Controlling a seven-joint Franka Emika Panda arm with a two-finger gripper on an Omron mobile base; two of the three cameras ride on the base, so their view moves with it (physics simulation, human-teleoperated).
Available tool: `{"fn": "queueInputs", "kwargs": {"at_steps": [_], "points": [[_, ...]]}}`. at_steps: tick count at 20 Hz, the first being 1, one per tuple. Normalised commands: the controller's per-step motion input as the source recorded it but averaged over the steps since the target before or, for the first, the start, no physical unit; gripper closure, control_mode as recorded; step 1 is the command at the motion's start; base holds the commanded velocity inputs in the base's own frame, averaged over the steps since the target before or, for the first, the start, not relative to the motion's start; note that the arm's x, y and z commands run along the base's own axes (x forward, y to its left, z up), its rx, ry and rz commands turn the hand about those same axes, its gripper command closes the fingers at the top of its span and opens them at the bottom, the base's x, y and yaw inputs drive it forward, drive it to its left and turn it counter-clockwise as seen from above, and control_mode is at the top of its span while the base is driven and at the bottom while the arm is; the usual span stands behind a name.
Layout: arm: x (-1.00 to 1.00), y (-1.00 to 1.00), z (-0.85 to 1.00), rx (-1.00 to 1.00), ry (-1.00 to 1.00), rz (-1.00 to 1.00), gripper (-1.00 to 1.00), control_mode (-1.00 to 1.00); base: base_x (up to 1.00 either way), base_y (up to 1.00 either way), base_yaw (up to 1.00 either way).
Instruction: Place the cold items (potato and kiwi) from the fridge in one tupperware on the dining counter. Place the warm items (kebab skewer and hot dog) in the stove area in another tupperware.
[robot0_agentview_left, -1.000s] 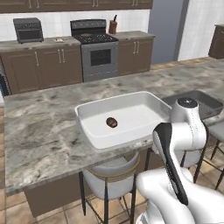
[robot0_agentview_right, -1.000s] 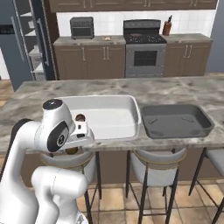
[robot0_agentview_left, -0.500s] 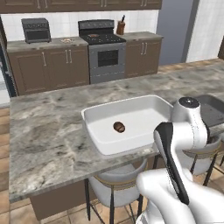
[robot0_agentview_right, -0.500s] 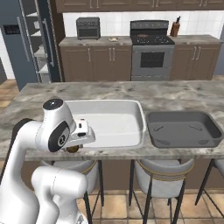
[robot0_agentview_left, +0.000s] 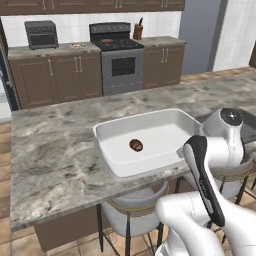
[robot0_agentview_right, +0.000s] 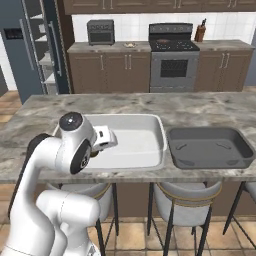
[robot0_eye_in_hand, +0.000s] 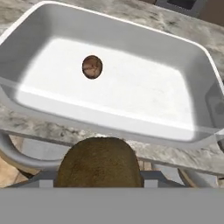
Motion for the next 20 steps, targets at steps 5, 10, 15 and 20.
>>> {"fn": "queueInputs", "kwargs": {"at_steps": [5, 10, 15, 20], "points": [[0.75, -0.23, 0.72, 0.07, 0.0, 0.01, 1.0, -1.0, 0.0, 0.0, 0.0], [0.99, 0.0, 0.1, 0.0, 0.21, 0.0, 1.0, -1.0, 0.0, 0.0, 0.0], [1.0, 0.0, -0.48, -0.07, 0.35, 0.0, 1.0, -1.0, 0.0, 0.0, 0.0], [0.71, 0.0, -0.9, -0.01, 0.08, 0.0, 1.0, -1.0, 0.0, 0.0, 0.0]]}}
